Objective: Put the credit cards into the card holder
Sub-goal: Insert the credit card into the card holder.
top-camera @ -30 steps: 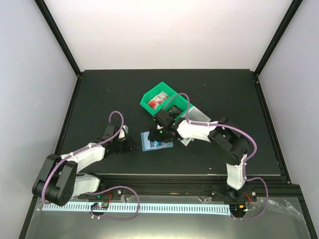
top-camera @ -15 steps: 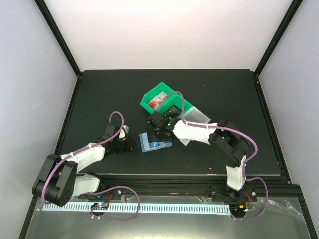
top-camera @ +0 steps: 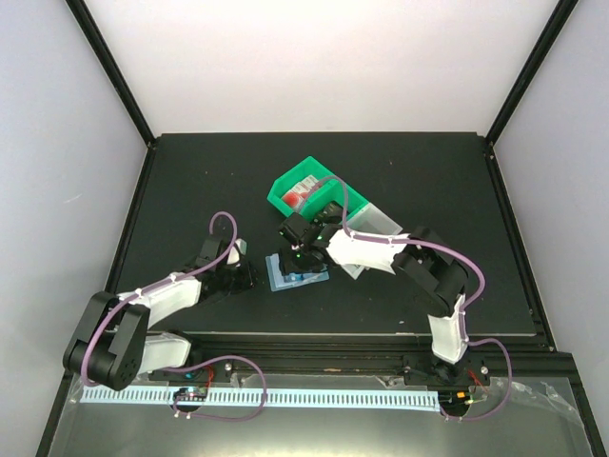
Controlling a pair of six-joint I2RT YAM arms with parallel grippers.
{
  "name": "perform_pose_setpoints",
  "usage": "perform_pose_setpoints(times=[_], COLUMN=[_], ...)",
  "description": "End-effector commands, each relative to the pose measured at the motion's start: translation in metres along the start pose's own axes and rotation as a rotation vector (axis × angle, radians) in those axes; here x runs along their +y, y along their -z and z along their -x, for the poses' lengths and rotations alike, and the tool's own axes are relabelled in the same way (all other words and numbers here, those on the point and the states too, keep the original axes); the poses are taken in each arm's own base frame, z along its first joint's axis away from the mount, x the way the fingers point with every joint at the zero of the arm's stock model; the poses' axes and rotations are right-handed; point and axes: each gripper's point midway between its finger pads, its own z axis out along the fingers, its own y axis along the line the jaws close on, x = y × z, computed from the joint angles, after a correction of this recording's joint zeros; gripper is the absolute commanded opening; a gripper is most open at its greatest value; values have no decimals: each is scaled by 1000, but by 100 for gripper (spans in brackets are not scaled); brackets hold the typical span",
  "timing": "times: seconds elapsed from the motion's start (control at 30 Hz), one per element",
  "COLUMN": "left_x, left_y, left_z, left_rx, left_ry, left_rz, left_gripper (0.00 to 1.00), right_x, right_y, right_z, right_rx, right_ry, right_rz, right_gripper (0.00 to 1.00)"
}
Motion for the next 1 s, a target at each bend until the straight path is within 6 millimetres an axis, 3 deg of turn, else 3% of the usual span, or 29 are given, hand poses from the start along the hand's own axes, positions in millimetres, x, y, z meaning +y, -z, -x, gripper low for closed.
perform_pose_setpoints(times=[0.0, 0.2, 0.47, 0.8, 0.97], left_x=[2, -1, -1, -8, -3], left_y=[-6, -6, -7, -7, -13], left_z=[-5, -5, -6, -5, -10], left_rx=[24, 22, 23, 22, 48], left_ry=[15, 13, 13, 8, 21], left_rz=[-1, -10, -13, -44, -27], left_gripper=[31, 29, 29, 29, 26], right_x=[18, 30, 4, -5, 14], right_y=[-4, 4, 17, -6, -11], right_z=[1, 3, 14, 1, -8], right_rx=[13, -21, -111, -24, 31], right_ry=[17, 24, 4, 18, 27], right_rz=[84, 166, 34, -15, 100], right_gripper=[61, 61, 62, 63, 63])
